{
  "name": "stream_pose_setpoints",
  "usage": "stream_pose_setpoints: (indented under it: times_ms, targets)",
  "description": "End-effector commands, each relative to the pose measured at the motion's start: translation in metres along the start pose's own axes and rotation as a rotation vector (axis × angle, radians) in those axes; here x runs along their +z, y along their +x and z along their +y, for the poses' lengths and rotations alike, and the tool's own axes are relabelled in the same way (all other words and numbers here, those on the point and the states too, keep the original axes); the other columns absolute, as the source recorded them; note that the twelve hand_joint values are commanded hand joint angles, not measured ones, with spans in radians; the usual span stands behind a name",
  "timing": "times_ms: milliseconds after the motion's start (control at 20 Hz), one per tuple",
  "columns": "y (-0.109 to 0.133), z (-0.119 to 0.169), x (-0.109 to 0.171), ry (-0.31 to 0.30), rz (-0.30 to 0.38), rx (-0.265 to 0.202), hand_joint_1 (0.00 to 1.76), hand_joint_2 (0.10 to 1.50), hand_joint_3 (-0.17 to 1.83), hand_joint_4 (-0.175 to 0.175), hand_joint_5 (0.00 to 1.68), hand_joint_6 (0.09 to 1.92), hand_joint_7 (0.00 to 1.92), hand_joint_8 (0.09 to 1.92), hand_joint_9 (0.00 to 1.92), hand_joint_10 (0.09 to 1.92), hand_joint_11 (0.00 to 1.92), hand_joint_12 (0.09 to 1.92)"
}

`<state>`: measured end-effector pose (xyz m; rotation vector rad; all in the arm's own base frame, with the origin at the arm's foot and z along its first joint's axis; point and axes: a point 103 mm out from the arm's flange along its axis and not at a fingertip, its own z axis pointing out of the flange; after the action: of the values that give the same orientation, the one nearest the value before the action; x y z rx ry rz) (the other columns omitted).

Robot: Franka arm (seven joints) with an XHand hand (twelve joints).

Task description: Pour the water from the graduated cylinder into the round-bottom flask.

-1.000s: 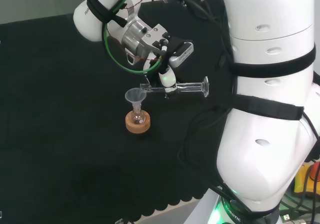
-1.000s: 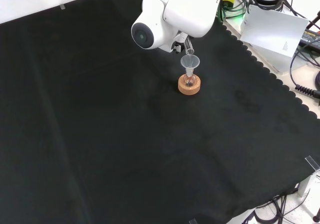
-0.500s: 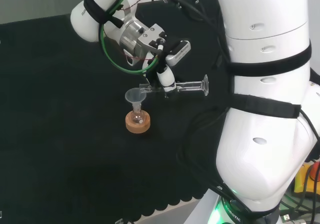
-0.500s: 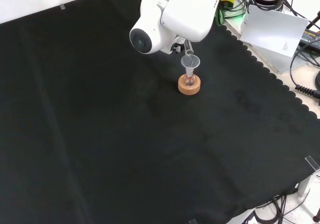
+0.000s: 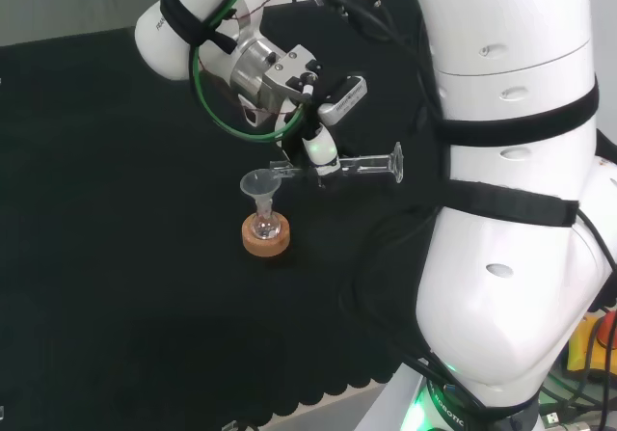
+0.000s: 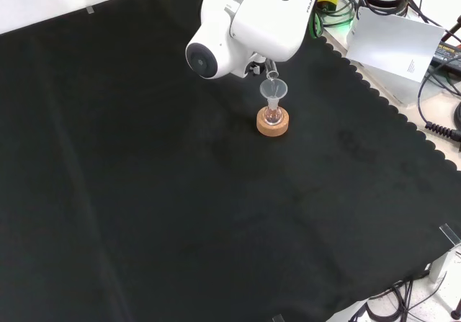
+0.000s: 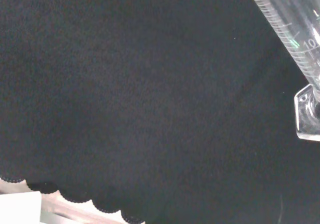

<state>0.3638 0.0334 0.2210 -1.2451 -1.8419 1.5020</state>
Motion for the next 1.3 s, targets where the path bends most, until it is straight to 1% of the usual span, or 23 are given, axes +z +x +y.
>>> stream_pose_setpoints:
  times_ms: [50, 500, 800, 1300]
  targets:
    - [0.0042, 0.0036, -0.0014, 0.029, -0.011, 0.007, 1.24, 1.18, 0.0, -0.175, 0.84, 1.22, 0.87, 1.21, 1.39, 0.18, 1.21, 0.74]
    - [0.0062, 0.001, -0.0055, 0.05, -0.02, 0.02, 1.24, 1.18, 0.0, -0.175, 0.84, 1.22, 0.87, 1.21, 1.39, 0.18, 1.21, 0.74]
    - [0.0041, -0.0014, -0.0052, 0.052, -0.021, 0.017, 1.24, 1.18, 0.0, -0.175, 0.84, 1.22, 0.87, 1.21, 1.39, 0.18, 1.2, 0.74]
    - [0.0048, -0.0026, -0.0053, 0.063, -0.031, 0.026, 1.24, 1.18, 0.0, -0.175, 0.84, 1.22, 0.87, 1.21, 1.39, 0.18, 1.21, 0.74]
